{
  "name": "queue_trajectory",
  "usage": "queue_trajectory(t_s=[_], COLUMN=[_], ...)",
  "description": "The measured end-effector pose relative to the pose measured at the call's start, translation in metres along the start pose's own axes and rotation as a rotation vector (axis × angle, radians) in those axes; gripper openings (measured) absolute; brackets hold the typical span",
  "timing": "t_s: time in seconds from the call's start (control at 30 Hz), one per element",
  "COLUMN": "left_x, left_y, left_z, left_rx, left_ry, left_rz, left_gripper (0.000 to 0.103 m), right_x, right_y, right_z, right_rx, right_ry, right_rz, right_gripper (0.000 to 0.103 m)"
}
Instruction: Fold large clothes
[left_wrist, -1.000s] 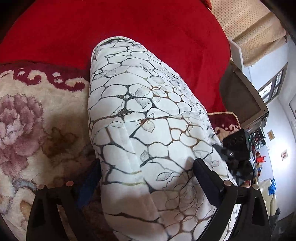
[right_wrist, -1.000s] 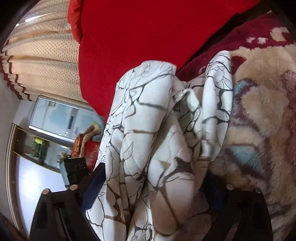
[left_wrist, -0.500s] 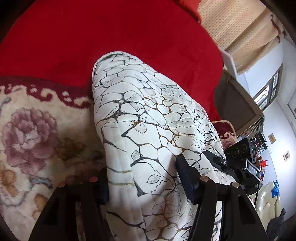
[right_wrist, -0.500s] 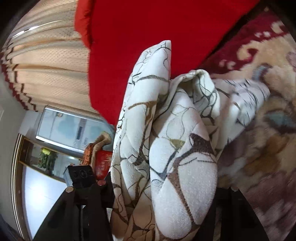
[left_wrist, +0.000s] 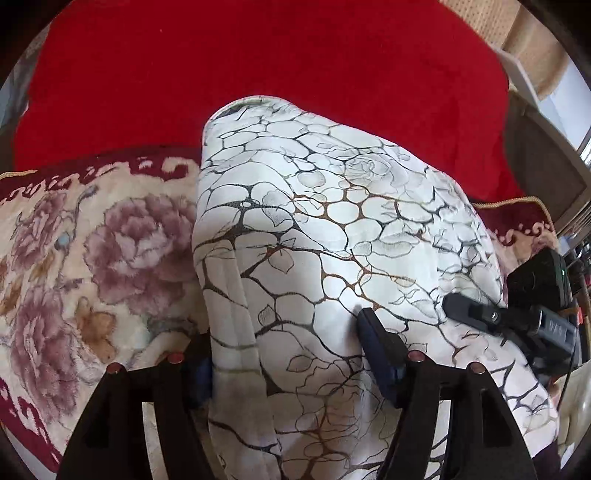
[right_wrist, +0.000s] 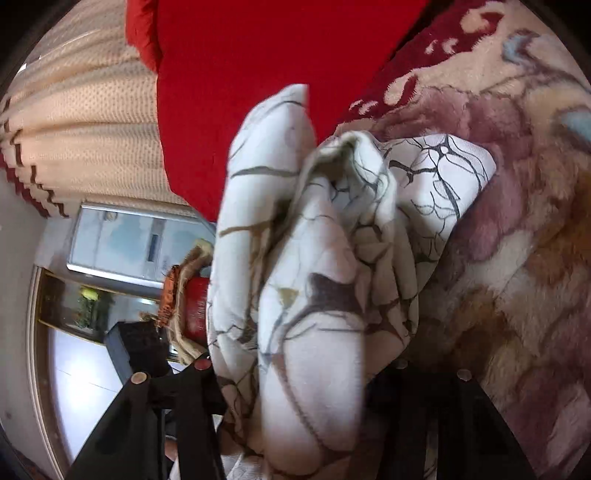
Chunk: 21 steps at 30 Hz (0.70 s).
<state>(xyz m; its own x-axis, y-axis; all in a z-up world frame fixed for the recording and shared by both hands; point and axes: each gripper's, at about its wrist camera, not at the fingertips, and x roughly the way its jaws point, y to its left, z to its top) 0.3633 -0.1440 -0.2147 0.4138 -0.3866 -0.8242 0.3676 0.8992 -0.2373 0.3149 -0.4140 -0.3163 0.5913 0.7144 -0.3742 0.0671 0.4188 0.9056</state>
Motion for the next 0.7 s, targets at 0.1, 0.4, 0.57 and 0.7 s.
queue_trajectory(t_s=[0.1,0.4,0.57,0.7], left_x=[0.0,-0.058,-0.08,-0.102], left_y=[0.004,-0.004,0.001,0.033], left_z=[-0.004,-0.041,-0.061,-0.088], left_rx=[0.002,0.063,0.045,-0.066], left_ry=[-0.019,-0.23,-0.274,-0.331], left_rz=[0.0,0.089,0.155,0.226], left_gripper=[0.073,0.075,0.075,0.075], right_x=[-0.002,-0.056,-0.091,-0.079], right_y=[0.005,0.071,0.131,0.185], right_z=[-0.005,-0.058,-0.094,-0.12], right_rx=[-0.021,-0.18,-0.346,-0.47], right_ry=[-0.012,-0.195,-0.3,-0.273], right_rz=[-0.014,-0.182,-0.196,-0.181], right_gripper=[0.057,0.069,0.066,0.055])
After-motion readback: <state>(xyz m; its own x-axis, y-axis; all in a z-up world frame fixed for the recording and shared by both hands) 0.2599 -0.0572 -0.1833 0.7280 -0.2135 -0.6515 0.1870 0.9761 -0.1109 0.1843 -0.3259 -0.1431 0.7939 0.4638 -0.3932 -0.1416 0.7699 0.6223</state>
